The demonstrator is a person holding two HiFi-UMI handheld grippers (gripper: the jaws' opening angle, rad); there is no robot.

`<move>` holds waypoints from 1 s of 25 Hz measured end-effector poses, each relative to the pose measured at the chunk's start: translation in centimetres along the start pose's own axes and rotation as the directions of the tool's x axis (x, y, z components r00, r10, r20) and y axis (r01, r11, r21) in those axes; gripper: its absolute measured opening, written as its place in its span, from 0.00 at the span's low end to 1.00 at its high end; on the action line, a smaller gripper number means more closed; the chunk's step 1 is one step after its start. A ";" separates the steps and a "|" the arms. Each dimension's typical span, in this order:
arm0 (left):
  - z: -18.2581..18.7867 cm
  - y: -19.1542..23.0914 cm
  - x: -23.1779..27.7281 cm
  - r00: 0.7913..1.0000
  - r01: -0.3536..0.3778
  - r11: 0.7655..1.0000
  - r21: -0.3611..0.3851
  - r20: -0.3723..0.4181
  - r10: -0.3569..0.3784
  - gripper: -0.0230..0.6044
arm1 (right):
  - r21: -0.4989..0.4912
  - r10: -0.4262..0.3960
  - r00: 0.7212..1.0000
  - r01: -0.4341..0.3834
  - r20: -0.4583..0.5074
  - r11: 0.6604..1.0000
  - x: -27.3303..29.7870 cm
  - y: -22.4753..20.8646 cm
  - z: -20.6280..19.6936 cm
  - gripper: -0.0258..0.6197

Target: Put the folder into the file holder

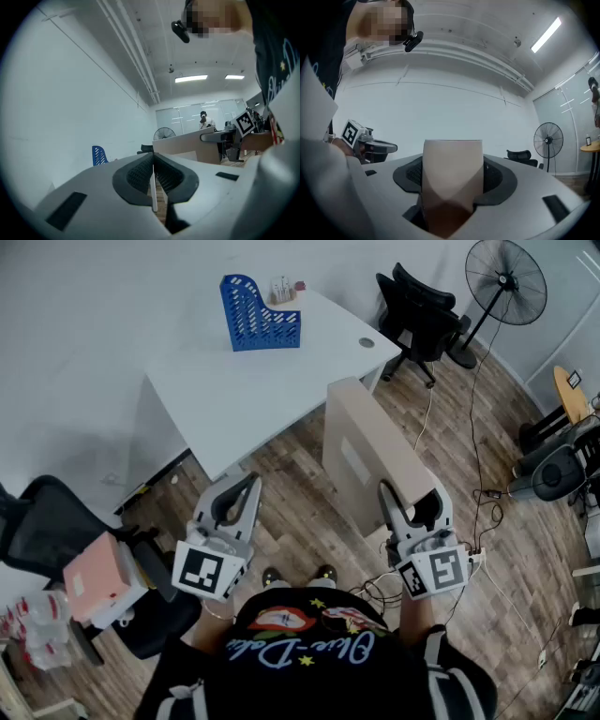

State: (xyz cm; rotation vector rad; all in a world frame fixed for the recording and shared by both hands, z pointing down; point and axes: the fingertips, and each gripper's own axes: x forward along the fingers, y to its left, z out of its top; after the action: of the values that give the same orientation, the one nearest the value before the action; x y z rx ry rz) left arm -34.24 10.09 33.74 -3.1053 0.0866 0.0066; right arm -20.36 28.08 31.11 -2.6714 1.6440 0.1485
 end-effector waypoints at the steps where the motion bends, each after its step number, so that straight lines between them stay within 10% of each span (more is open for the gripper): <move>1: 0.0 -0.1 -0.2 1.000 0.001 1.000 -0.001 -0.004 -0.001 0.04 | -0.001 -0.001 1.000 0.001 -0.001 1.000 -0.2 0.1 0.0 0.46; 25: -0.1 -3.5 2.5 0.999 -0.006 0.999 0.051 -0.034 0.008 0.04 | 0.055 -0.030 0.999 0.028 0.020 0.998 -2.9 -5.3 0.2 0.46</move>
State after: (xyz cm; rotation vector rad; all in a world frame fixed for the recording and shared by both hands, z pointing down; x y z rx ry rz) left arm -31.53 13.46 33.96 -3.0547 0.0974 -0.0474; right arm -16.98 33.09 30.85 -2.6428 1.5788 0.1294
